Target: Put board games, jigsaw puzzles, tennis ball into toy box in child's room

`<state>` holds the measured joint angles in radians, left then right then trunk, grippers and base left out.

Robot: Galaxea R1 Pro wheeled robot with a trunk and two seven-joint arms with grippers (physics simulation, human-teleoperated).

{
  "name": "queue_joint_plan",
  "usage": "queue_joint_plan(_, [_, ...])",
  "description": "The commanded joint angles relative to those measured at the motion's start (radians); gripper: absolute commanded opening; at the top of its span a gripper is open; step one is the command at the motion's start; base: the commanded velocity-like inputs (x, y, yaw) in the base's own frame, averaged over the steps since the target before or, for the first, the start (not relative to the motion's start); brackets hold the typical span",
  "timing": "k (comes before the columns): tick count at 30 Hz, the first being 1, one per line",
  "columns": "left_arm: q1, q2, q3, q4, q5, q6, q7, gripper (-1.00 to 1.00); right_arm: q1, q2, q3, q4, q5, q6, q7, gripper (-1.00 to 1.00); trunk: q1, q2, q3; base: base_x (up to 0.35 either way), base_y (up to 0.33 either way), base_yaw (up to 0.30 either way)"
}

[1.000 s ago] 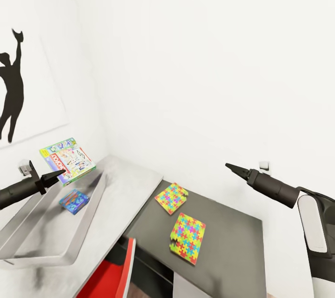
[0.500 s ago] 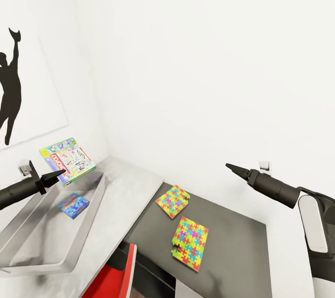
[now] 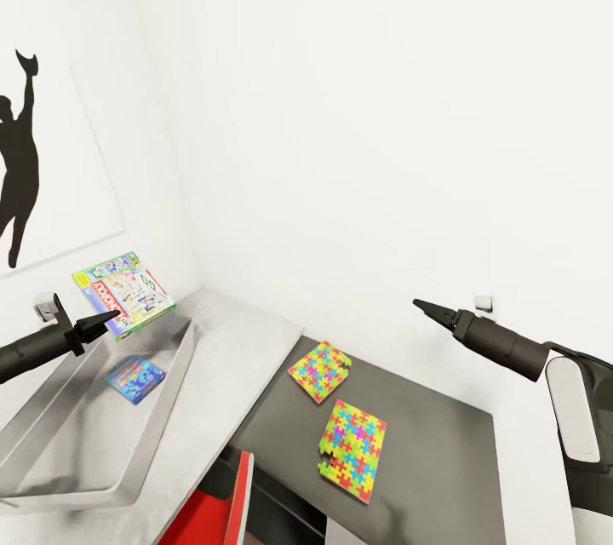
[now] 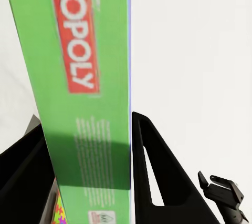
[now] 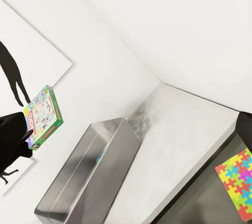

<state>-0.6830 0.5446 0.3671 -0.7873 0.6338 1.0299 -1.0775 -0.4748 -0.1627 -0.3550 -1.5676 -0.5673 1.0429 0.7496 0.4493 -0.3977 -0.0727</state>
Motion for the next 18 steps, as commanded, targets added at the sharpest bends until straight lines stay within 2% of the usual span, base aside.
queue_joint_plan(1, [-0.001,0.0,0.001,0.0,-0.002,0.004,-0.004,-1.0,-0.001,0.0,-0.001,0.0,0.005,0.004,0.007,1.0,0.001,-0.002,-0.002,0.011,0.006,0.0])
queue_joint_plan(18, [-0.001,-0.01,-0.002,0.0,-0.001,0.005,0.001,-1.0,-0.001,0.003,0.0,0.001,0.006,-0.001,0.003,1.0,0.001,-0.002,-0.002,0.002,0.001,0.0])
